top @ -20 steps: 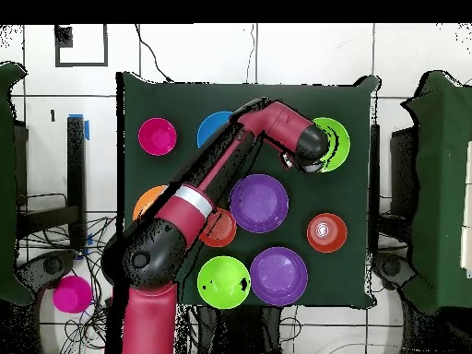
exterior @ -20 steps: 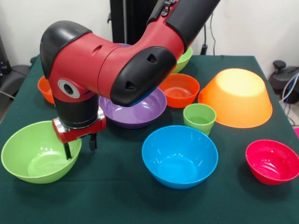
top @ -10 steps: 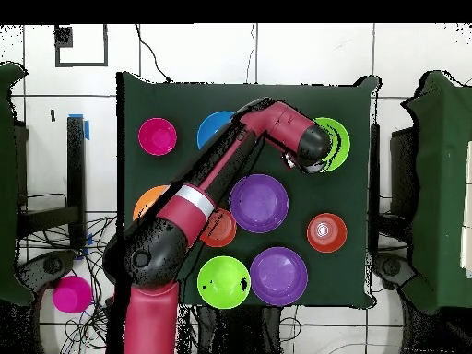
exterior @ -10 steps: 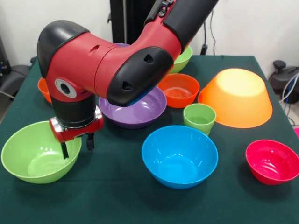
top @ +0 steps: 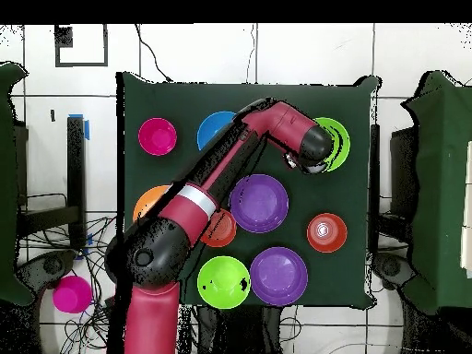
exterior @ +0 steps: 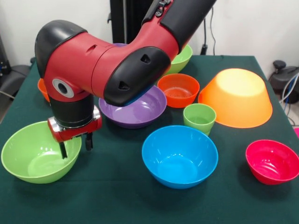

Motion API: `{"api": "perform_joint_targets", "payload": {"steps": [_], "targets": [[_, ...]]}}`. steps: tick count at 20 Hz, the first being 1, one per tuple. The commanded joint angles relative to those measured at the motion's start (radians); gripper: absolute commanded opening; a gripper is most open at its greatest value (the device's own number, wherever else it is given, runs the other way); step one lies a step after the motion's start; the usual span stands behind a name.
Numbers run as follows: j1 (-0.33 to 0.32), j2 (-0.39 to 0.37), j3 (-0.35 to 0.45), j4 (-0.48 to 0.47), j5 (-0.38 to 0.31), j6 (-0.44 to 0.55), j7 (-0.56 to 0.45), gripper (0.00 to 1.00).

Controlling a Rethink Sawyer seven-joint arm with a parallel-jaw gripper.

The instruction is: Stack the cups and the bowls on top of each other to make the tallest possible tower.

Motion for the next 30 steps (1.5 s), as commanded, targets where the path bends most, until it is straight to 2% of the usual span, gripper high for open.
{"api": "perform_joint_targets", "payload": {"steps": [1, 8, 17, 30], "targets": [[-0.033, -0.010, 0.070, -0.066, 0.029, 0.015, 0.035, 1.00], [-0.012, -0.006, 0.072, -0.029, 0.039, 0.029, 0.063, 1.00], [-0.049, -0.003, 0.059, -0.096, 0.024, -0.014, 0.072, 1.00], [-0.041, -0.012, 0.031, -0.099, 0.022, -0.046, 0.105, 1.00]]}}
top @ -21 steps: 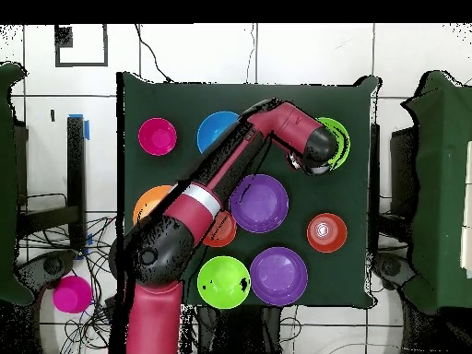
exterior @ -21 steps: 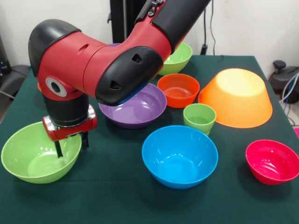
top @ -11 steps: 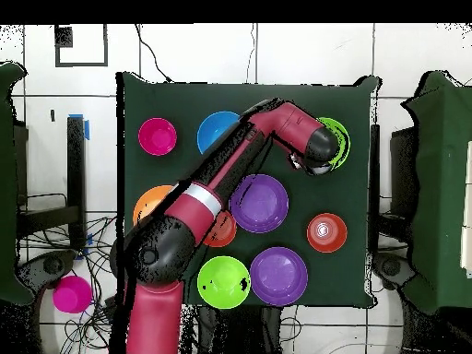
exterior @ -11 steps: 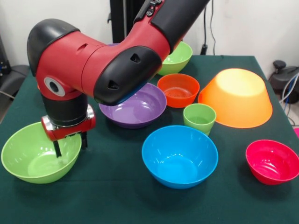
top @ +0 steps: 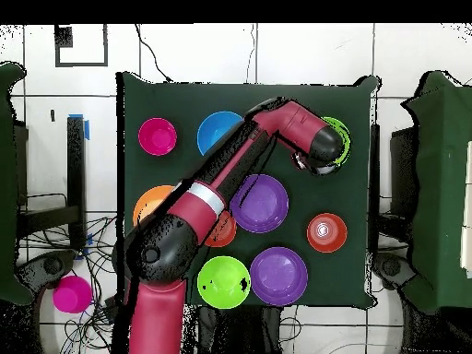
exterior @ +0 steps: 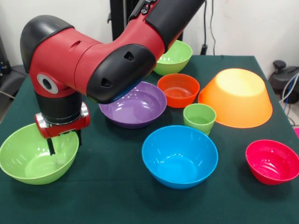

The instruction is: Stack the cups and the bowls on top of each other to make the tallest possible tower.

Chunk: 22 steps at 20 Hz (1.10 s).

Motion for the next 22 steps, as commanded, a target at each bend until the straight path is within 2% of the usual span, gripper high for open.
{"api": "perform_joint_targets", "payload": {"steps": [1, 8, 22], "targets": [[-0.008, -0.011, 0.055, -0.101, 0.021, -0.041, 0.106, 1.00], [-0.028, 0.008, 0.043, -0.133, 0.021, -0.048, 0.099, 1.00], [-0.019, 0.020, 0.037, -0.133, 0.032, -0.055, 0.105, 1.00]]}}
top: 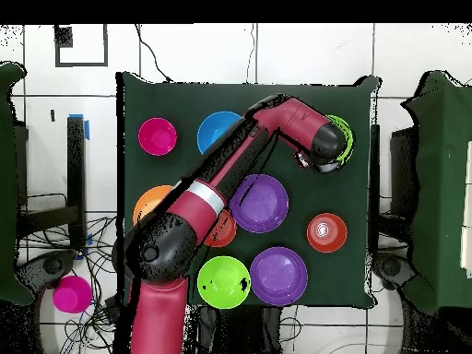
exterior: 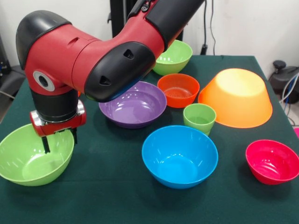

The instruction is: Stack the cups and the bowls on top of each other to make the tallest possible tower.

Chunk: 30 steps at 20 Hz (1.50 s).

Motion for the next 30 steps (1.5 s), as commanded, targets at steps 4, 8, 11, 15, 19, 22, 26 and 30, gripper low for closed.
{"api": "perform_joint_targets", "payload": {"steps": [4, 8, 11, 15, 19, 22, 26, 30], "targets": [[-0.010, 0.016, 0.068, -0.121, 0.029, -0.041, 0.094, 1.00], [-0.019, 0.019, 0.070, -0.128, 0.030, -0.038, 0.084, 1.00], [-0.026, 0.023, 0.075, -0.132, 0.032, -0.034, 0.074, 1.00], [-0.029, 0.025, 0.077, -0.127, 0.033, -0.025, 0.065, 1.00], [-0.029, 0.034, 0.085, -0.124, 0.039, -0.018, 0.056, 1.00], [-0.031, 0.038, 0.086, -0.117, 0.040, -0.011, 0.050, 1.00], [-0.025, 0.040, 0.090, -0.105, 0.045, -0.008, 0.046, 1.00], [-0.026, 0.051, 0.091, -0.111, 0.052, 0.003, 0.052, 1.00]]}}
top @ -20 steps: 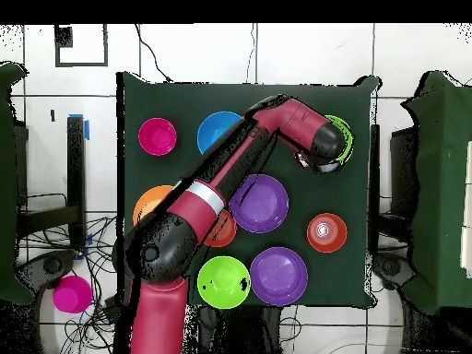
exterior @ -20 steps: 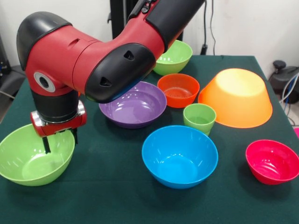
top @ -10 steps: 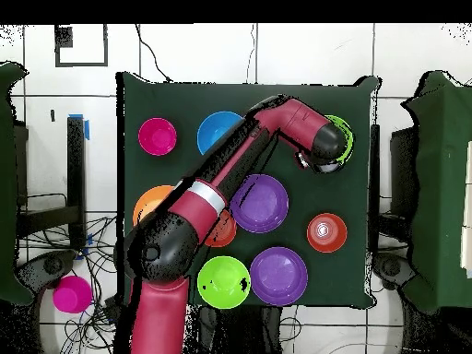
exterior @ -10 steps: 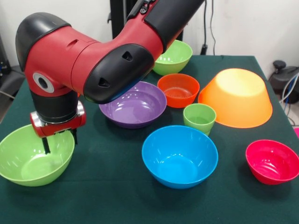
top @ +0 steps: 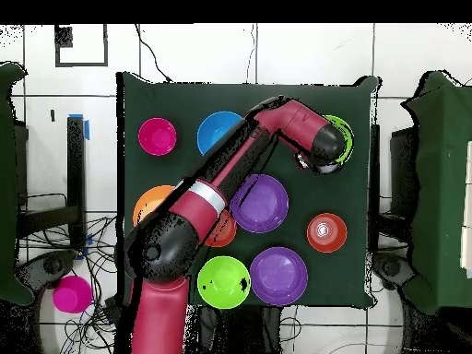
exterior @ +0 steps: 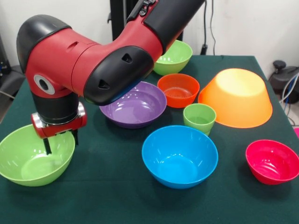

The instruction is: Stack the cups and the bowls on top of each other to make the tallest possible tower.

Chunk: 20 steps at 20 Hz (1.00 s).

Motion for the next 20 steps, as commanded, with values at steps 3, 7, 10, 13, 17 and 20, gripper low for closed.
{"api": "perform_joint_targets", "payload": {"steps": [3, 7, 10, 13, 17, 20], "targets": [[-0.021, 0.043, 0.089, -0.109, 0.042, 0.005, 0.056, 1.00], [-0.024, 0.042, 0.085, -0.111, 0.041, 0.005, 0.050, 1.00], [-0.025, 0.039, 0.079, -0.116, 0.041, 0.007, 0.044, 1.00], [-0.028, 0.041, 0.075, -0.118, 0.038, 0.000, 0.056, 1.00], [-0.036, 0.043, 0.064, -0.127, 0.032, -0.002, 0.070, 1.00], [-0.043, 0.040, 0.060, -0.134, 0.033, -0.009, 0.085, 1.00]]}}
